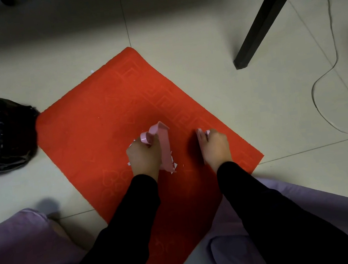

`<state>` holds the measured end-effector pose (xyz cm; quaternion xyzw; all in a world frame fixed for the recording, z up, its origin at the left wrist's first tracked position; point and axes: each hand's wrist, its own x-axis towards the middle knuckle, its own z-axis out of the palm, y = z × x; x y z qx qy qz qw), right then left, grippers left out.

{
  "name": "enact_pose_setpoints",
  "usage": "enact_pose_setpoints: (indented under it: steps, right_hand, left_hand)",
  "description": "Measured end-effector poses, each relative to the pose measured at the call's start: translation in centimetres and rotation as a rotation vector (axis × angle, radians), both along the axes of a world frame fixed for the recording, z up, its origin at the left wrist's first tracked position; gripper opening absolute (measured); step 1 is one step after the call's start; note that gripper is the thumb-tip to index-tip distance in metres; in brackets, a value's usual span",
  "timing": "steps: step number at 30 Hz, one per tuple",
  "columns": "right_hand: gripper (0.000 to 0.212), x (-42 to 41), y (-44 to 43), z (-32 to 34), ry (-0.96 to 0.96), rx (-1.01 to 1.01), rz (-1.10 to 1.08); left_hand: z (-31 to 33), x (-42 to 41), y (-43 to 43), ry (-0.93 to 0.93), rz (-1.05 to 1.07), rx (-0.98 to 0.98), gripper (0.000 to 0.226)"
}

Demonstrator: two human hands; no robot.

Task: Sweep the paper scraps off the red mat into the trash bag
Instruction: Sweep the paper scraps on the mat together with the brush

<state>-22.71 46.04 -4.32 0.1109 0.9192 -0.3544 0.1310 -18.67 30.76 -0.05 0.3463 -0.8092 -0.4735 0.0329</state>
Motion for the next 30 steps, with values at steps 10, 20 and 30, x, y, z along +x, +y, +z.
enact_pose_setpoints:
  steps: [10,20,30]
  right_hand:
    - [0.025,1.1,-2.2,1.9,0.025,-0.152,0.196]
    - [0.041,0.0,-0.4,1.7,0.164,-0.037,-0.097]
    - [0.042,0.4,0.5,-0.2,0.037,-0.011,-0.044]
  left_hand:
    - [-0.6,0.3,-1.3,-0.026,0.051,0.009,0.042]
    - [-0.5,0.5,-1.2,0.011,0.037,0.040,0.043]
    - [-0.4,-0.1,2.4,0.029,-0.017,0.207,0.037]
